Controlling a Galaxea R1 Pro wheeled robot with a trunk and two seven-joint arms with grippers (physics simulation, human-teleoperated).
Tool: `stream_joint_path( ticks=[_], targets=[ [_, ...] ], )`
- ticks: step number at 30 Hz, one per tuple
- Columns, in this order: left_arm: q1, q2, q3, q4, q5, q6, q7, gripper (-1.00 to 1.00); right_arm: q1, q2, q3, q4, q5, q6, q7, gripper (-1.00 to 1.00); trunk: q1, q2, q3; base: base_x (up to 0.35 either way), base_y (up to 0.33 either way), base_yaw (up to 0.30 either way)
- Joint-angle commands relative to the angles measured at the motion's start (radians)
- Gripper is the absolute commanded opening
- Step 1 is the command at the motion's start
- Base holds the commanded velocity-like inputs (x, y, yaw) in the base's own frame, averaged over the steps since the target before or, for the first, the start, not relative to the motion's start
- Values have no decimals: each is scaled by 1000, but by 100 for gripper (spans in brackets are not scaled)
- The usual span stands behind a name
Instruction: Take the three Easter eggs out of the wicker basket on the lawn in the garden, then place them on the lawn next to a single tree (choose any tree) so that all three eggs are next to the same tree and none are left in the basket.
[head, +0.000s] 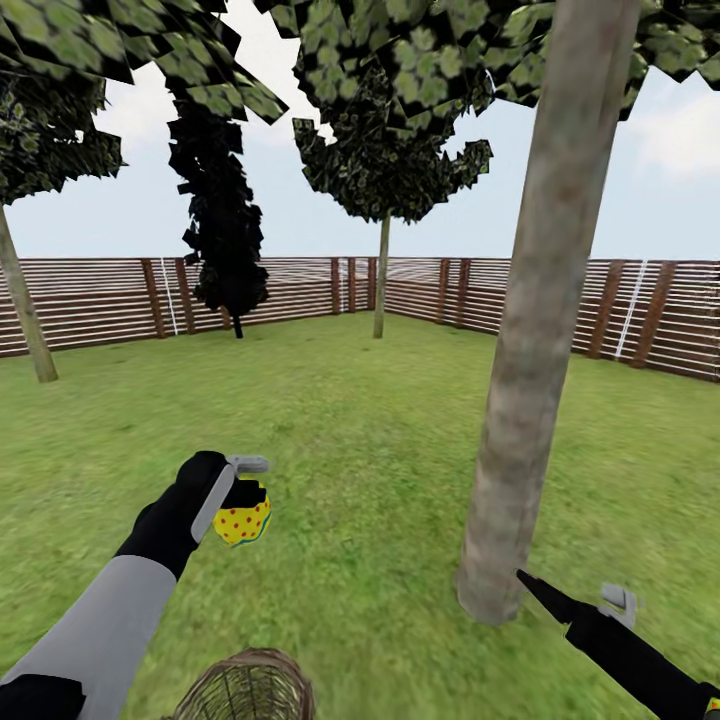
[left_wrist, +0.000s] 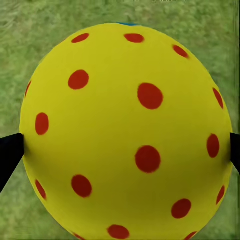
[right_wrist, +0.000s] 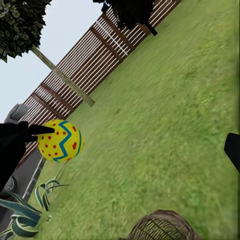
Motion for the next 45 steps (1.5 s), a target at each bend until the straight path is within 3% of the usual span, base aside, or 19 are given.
stream_joint_path(
  ticks=[1, 45],
  targets=[
    [-1, 1, -4, -1, 9, 3, 9, -100, -1, 1, -2, 0, -2, 6, 2, 100, 0, -1, -1, -82, 0, -241],
    [-1, 0, -5, -1, 7, 3, 9, -100, -1, 1, -2, 0, -3, 8, 1, 100, 0, -1, 43, -16, 0, -241]
  ],
)
